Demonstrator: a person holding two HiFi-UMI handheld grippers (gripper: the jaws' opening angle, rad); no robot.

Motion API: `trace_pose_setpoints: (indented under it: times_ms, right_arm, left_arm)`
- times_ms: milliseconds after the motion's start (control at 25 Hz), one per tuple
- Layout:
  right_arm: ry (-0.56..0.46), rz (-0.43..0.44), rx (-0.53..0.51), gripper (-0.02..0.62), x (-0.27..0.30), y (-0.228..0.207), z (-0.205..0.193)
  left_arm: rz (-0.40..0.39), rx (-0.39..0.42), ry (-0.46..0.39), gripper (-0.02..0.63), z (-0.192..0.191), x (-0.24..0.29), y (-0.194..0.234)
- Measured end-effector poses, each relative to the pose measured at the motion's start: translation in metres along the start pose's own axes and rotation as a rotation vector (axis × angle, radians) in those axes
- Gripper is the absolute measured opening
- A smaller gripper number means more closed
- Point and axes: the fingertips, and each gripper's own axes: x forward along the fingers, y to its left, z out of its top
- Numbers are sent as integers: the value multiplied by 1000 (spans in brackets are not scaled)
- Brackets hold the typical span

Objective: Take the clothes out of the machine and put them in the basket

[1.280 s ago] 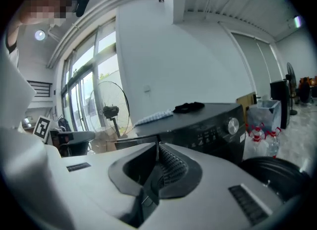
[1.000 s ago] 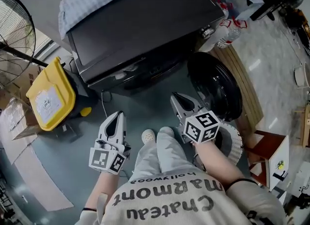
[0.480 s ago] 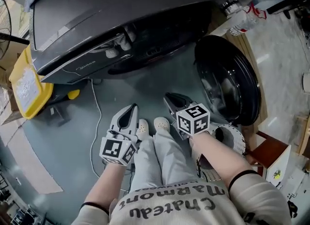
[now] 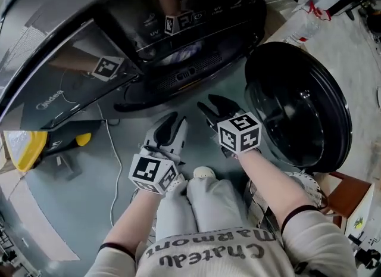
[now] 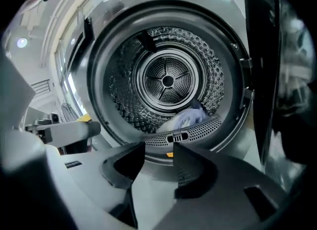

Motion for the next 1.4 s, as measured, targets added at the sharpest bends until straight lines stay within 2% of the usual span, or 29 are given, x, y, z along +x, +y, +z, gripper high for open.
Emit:
trace_pose_setpoints:
  times_ms: [400, 560, 720, 800, 920, 1080, 1200, 1240, 1360, 1400]
  right_arm:
    - [-95, -102, -206, 221, 92, -63, 59]
    - [-75, -165, -311, 250, 121, -92, 68]
    - [3, -197, -447, 270, 143, -102, 57]
    - [32, -203, -494, 282, 155, -105, 62]
    - [72, -237, -509, 287, 168, -109, 69]
    - [197, -308, -505, 299, 182, -127, 61]
    - [196, -322, -475, 299, 191, -133, 63]
    - [208, -334, -496, 289, 192, -134, 62]
    - [267, -384, -570, 144, 193, -138, 57]
    - [278, -394, -576, 118, 192, -138, 54]
  left_arm:
    - [-133, 76, -26, 97, -28, 42, 21]
    - [-160, 103, -34, 98, -37, 52, 29]
    - [-188, 99, -39, 106, -50, 52, 30]
    - [-186, 122, -61, 106, -48, 53, 29]
    - [-181, 133, -72, 106, -46, 45, 24]
    - [-174, 140, -53, 106, -47, 37, 23]
    - [-159, 156, -46, 107, -49, 38, 31]
    - [-153, 156, -45, 107, -50, 38, 33]
    - [-144, 153, -43, 107, -53, 39, 36]
    - [-146, 156, -39, 107, -54, 39, 35]
